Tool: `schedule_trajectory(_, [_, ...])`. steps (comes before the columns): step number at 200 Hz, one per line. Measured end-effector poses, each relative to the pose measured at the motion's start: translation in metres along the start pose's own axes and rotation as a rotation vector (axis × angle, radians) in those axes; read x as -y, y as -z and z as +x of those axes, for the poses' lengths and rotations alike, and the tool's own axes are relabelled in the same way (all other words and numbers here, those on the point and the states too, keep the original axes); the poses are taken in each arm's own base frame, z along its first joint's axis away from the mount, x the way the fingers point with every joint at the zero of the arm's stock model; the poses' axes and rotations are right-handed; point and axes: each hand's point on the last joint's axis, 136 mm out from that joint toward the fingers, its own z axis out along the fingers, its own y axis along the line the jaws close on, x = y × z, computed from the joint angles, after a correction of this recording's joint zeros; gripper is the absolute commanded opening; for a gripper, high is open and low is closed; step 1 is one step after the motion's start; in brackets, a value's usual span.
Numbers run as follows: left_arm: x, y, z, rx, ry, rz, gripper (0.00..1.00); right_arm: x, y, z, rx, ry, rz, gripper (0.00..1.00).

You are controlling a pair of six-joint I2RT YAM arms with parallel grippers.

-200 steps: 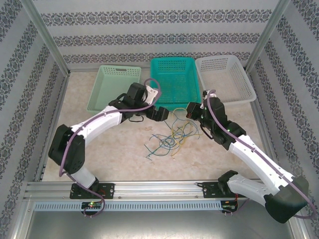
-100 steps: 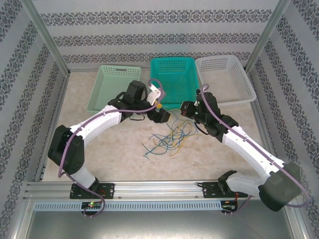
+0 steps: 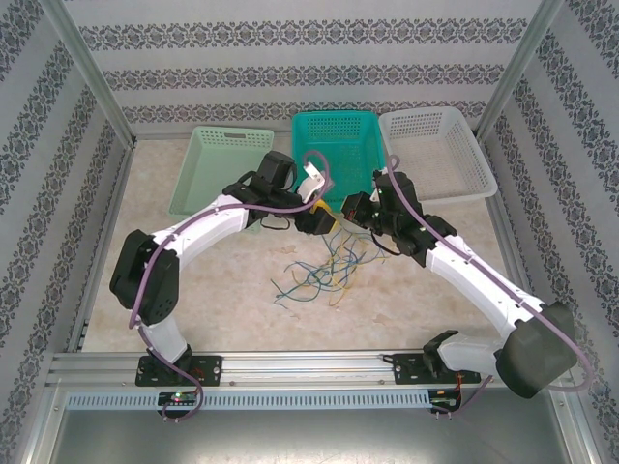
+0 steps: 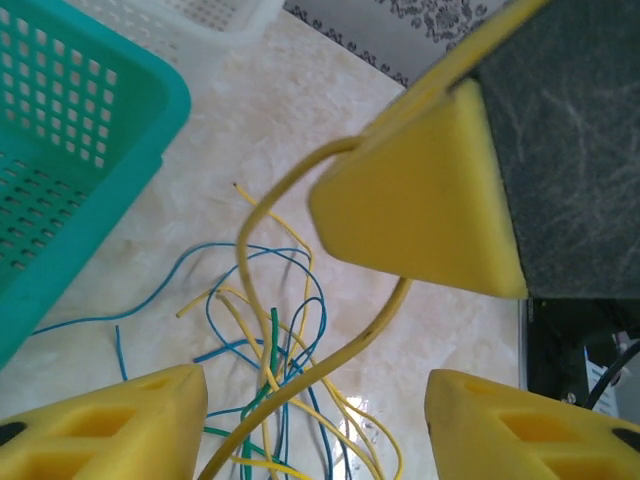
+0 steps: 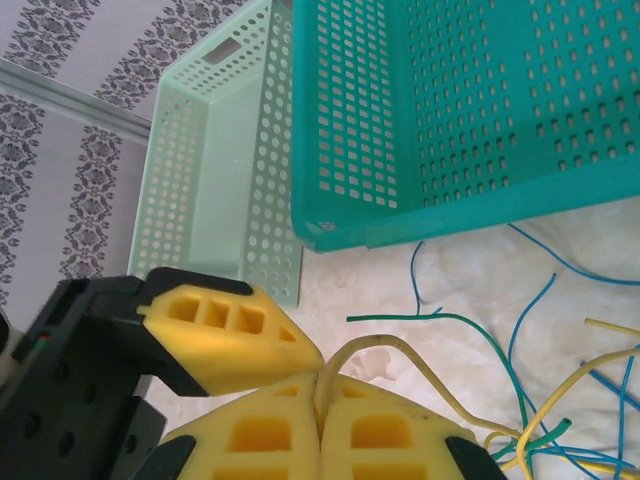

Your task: Untangle the cables

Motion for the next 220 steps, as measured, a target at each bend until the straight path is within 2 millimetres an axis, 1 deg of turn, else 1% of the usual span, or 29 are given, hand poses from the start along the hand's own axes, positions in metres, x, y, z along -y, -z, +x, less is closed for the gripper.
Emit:
schedule_trajectory(23, [0.003, -0.006, 0.007, -0.022, 0.024, 0.027, 0.28, 0.006, -0.004, -0.002, -0.022, -0.072, 0.001, 0.0])
schedule_trajectory(40, [0.004, -0.006, 0.008, -0.026, 0.029, 0.035, 0.16, 0.01, -0.005, -0.005, -0.028, -0.116, 0.001, 0.0])
schedule_trajectory(60, [0.004, -0.006, 0.008, -0.026, 0.037, 0.037, 0.09, 0.01, -0.005, -0.005, -0.033, -0.139, -0.007, 0.0])
schedule_trajectory(63, [0.004, -0.006, 0.009, -0.027, 0.041, 0.037, 0.06, 0.009, -0.005, -0.005, -0.034, -0.14, -0.008, 0.01])
schedule_trajectory(74, [0.005, -0.006, 0.009, -0.028, 0.045, 0.038, 0.02, 0.008, -0.005, -0.005, -0.035, -0.142, -0.012, 0.01])
schedule_trajectory(76, [0.005, -0.006, 0.009, -0.028, 0.048, 0.039, 0.0, 0.009, -0.005, -0.005, -0.035, -0.143, -0.012, 0.01])
schedule_trajectory(87, [0.005, -0.006, 0.009, -0.028, 0.051, 0.04, 0.0, 0.008, -0.005, -0.005, -0.037, -0.146, -0.013, 0.03])
schedule_trajectory(95, [0.005, -0.006, 0.009, -0.028, 0.053, 0.041, 0.0, 0.008, -0.005, -0.005, -0.037, -0.148, -0.013, 0.05])
schedule_trajectory(99, [0.005, -0.006, 0.009, -0.028, 0.055, 0.041, 0.0, 0.008, -0.005, -0.005, -0.037, -0.149, -0.013, 0.08])
schedule_trajectory(103, [0.005, -0.006, 0.009, -0.028, 0.058, 0.041, 0.0, 0.008, -0.005, -0.005, -0.038, -0.151, -0.013, 0.14])
schedule_trajectory(112, [0.005, -0.006, 0.009, -0.027, 0.066, 0.042, 0.0, 0.008, -0.005, -0.005, -0.038, -0.156, -0.014, 0.38])
schedule_trajectory(114, [0.005, -0.006, 0.009, -0.027, 0.068, 0.044, 0.0, 0.008, -0.005, -0.004, -0.039, -0.152, -0.015, 0.42])
schedule_trajectory(130, [0.007, -0.006, 0.007, -0.021, 0.089, 0.05, 0.0, 0.009, -0.005, -0.004, -0.037, -0.157, -0.02, 0.68])
schedule_trajectory(138, [0.008, -0.006, 0.006, -0.015, 0.102, 0.058, 0.0, 0.011, -0.006, -0.003, -0.03, -0.157, -0.023, 0.78])
schedule_trajectory(147, [0.009, -0.006, 0.005, -0.009, 0.123, 0.067, 0.0, 0.014, -0.005, -0.002, -0.019, -0.152, -0.024, 0.79])
schedule_trajectory(163, [0.011, -0.007, 0.008, -0.003, 0.179, 0.088, 0.0, 0.026, -0.002, 0.003, 0.005, -0.158, -0.011, 0.8])
schedule_trajectory(173, [0.012, -0.007, 0.012, -0.006, 0.218, 0.102, 0.0, 0.035, 0.003, 0.004, 0.029, -0.155, 0.005, 0.8])
schedule_trajectory(183, [0.014, -0.008, 0.014, -0.011, 0.259, 0.117, 0.0, 0.04, 0.008, 0.004, 0.052, -0.137, 0.014, 0.8])
schedule_trajectory(214, [0.023, -0.007, 0.01, -0.008, 0.35, 0.168, 0.0, 0.045, 0.021, -0.001, 0.12, -0.023, 0.027, 0.72])
schedule_trajectory(220, [0.024, -0.006, 0.009, -0.006, 0.363, 0.177, 0.0, 0.046, 0.022, -0.002, 0.131, 0.001, 0.029, 0.69])
